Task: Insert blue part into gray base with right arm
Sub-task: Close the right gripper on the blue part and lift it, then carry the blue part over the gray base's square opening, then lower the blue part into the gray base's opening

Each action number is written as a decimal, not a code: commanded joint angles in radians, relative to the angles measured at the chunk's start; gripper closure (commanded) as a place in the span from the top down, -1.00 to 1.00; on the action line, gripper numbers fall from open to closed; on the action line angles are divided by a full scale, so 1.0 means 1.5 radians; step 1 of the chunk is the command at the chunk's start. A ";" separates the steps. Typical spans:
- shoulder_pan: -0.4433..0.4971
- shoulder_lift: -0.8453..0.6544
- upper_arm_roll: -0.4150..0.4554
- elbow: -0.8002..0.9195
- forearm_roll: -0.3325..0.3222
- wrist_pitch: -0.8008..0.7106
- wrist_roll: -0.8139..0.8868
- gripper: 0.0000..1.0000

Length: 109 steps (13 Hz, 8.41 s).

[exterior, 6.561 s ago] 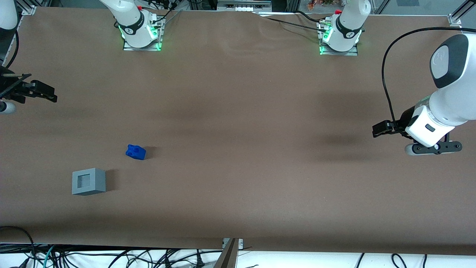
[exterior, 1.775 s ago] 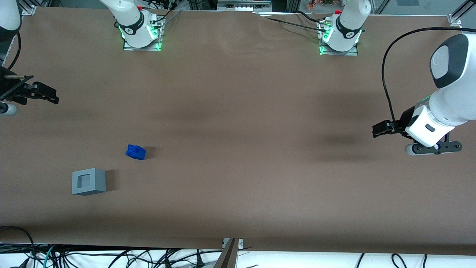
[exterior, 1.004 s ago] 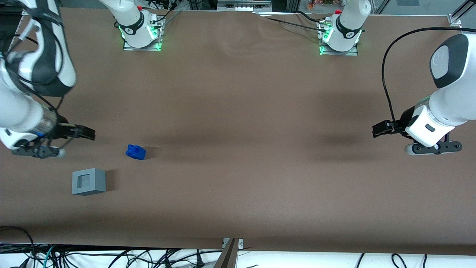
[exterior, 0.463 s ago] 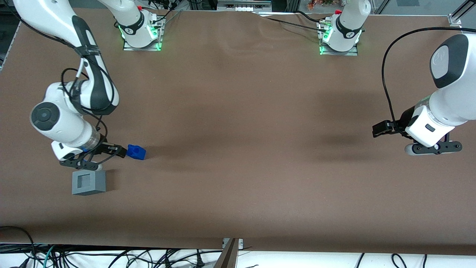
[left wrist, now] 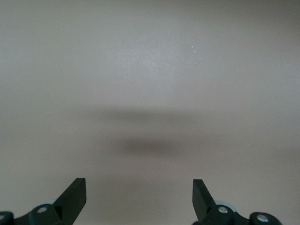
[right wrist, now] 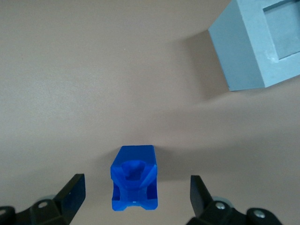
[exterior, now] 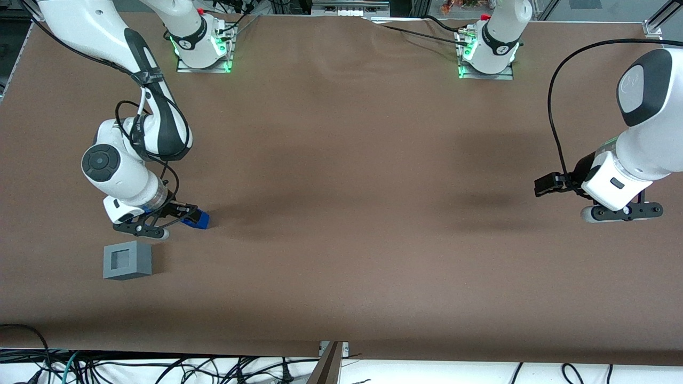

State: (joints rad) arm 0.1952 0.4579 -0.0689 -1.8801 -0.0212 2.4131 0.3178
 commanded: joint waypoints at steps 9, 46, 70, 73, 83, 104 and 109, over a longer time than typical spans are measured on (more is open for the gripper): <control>0.003 0.022 0.001 -0.041 0.006 0.080 0.011 0.97; -0.167 0.153 0.001 0.321 0.083 -0.085 -0.499 -0.36; -0.185 0.203 -0.001 0.311 0.132 -0.082 -0.532 -0.32; -0.185 0.203 -0.001 0.312 0.131 -0.084 -0.531 -0.32; -0.185 0.196 -0.004 0.368 0.123 -0.139 -0.536 -0.32; -0.186 0.222 -0.003 0.366 0.131 -0.112 -0.526 -0.32; -0.185 0.217 -0.003 0.369 0.126 -0.118 -0.527 -0.32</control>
State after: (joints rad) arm -0.0761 0.7156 -0.0801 -1.3618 0.1594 2.2282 -0.4657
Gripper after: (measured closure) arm 0.498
